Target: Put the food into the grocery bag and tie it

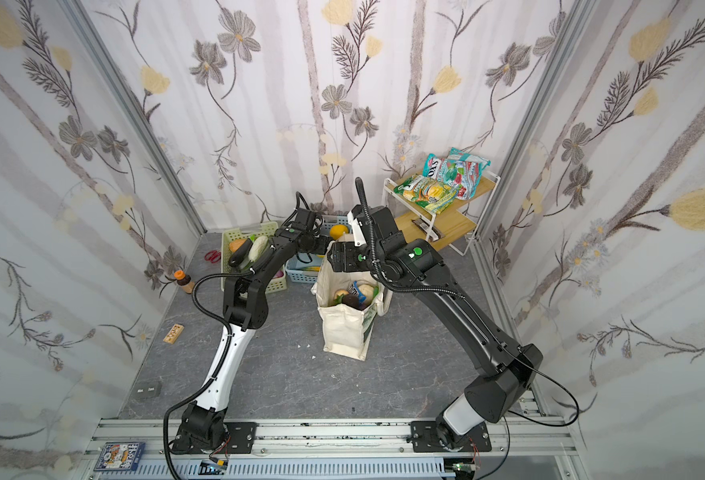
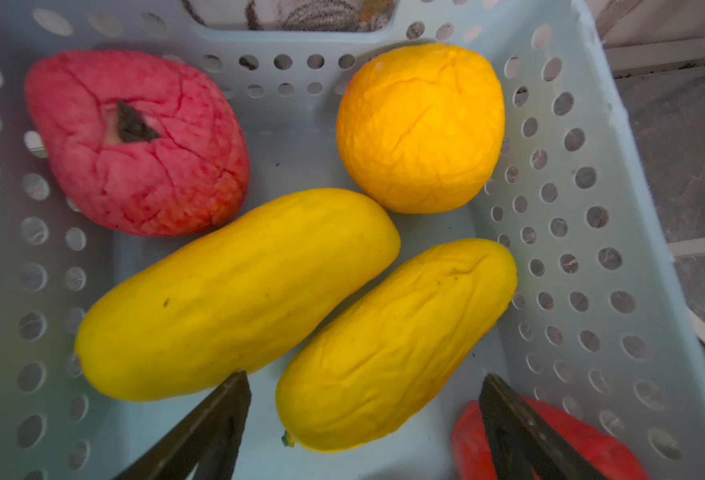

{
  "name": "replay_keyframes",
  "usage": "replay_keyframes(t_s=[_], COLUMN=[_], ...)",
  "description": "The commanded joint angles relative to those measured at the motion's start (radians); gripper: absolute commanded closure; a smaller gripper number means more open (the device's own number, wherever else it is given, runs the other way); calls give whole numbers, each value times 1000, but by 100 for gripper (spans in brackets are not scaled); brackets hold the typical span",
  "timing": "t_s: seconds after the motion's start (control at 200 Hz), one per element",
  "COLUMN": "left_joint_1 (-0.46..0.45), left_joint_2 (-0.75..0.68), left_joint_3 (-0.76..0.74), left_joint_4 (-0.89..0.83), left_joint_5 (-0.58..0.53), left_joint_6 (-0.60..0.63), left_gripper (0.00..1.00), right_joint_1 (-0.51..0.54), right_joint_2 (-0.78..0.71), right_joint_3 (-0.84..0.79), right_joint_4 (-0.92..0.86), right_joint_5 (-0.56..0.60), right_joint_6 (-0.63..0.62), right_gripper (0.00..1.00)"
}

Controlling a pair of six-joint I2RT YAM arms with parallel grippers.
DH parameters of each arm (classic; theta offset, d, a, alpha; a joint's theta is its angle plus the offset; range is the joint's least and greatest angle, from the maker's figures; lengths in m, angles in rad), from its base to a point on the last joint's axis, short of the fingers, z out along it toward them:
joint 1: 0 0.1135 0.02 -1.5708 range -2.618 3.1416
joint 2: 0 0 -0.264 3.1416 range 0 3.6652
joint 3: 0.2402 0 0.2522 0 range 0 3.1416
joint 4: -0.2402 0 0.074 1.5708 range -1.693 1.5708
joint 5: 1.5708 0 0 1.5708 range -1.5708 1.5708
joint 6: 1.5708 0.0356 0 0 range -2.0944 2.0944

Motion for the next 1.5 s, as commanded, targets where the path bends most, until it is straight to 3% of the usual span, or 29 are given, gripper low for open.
replay_keyframes(t_s=[0.0, 0.13, 0.4, 0.575, 0.879, 1.109, 1.179, 1.494], left_joint_1=[-5, -10, -17, -16, -30, -82, -83, -42], left_joint_2=[17, 3, -130, -111, -88, -148, -157, -178], left_joint_3=[8, -13, -166, -137, -147, -201, -201, -211], left_joint_4=[-13, -9, -3, -79, -143, -197, -229, -239], left_joint_5=[76, 172, 231, 296, 227, -54, -94, 39], left_joint_6=[39, 24, 118, 169, 213, 352, 387, 380], left_gripper=[11, 11, 11, 14, 16, 13, 13, 13], right_joint_1=[3, 7, 6, 4, 1, 2, 3, 5], right_joint_2=[12, 21, 25, 33, 29, 25, 23, 31], right_joint_3=[16, 23, 25, 33, 44, 43, 43, 52], right_joint_4=[-15, -16, -16, -15, -24, -24, -25, -16], right_joint_5=[0, 2, 9, 9, 16, 20, 23, 16], right_joint_6=[1, 2, -1, -9, -11, -2, -2, 0], right_gripper=[16, 16, 16, 16, 16, 16, 16, 16])
